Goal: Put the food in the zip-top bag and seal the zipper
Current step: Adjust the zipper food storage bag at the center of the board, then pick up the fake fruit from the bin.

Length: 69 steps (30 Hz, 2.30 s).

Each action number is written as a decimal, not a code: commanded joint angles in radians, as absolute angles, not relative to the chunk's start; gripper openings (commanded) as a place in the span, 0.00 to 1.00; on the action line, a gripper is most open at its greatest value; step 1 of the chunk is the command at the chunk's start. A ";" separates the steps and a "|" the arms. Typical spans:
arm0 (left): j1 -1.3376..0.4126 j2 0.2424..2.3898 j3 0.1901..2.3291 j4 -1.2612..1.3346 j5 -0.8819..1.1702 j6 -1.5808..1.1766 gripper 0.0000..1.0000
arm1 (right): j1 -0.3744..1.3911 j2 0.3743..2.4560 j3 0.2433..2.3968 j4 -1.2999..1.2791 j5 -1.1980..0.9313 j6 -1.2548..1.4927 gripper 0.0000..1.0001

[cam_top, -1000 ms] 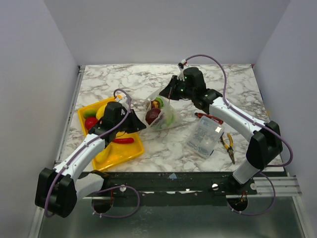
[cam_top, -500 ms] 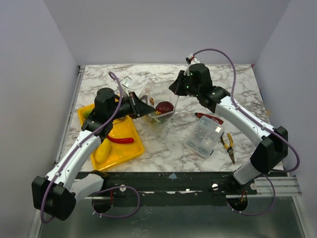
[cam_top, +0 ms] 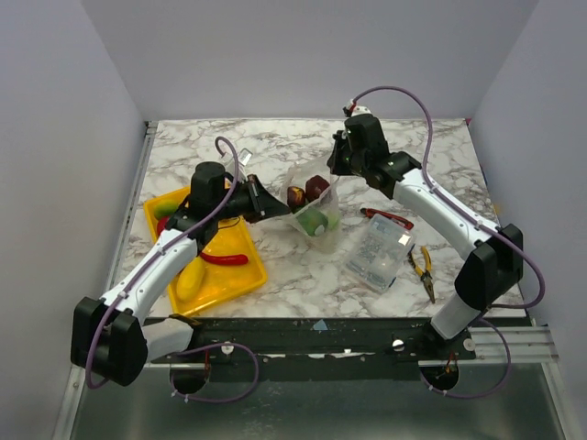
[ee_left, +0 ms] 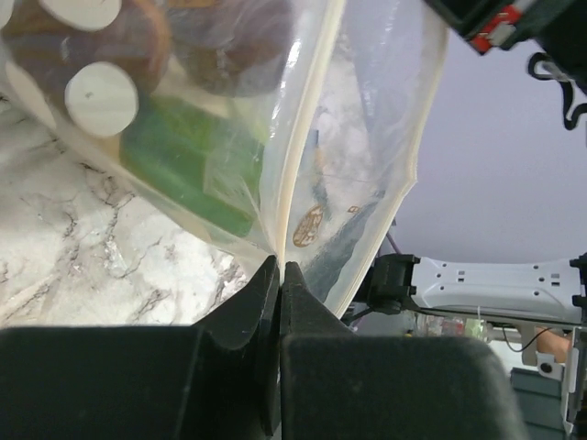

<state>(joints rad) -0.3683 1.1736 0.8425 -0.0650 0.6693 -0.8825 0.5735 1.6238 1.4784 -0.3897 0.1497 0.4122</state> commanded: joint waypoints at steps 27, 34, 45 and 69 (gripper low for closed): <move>-0.357 1.136 0.936 -0.106 0.688 -0.824 0.57 | 0.566 1.638 1.549 -0.436 0.132 0.400 0.00; -0.282 1.022 0.886 -0.255 0.572 -0.728 0.81 | 0.562 1.629 1.524 -0.437 0.153 0.396 0.00; -0.187 0.818 0.751 -0.638 -0.112 -0.680 0.99 | 0.560 1.632 1.499 -0.410 0.102 0.409 0.00; -0.166 1.090 0.655 -0.750 -0.380 -0.795 0.98 | 0.559 1.638 1.489 -0.400 0.052 0.421 0.00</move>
<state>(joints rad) -0.1692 1.0901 0.6743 -0.7444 -0.3782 -0.7471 0.5671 1.6512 1.4944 -0.4126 0.0826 0.4145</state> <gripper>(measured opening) 0.983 0.005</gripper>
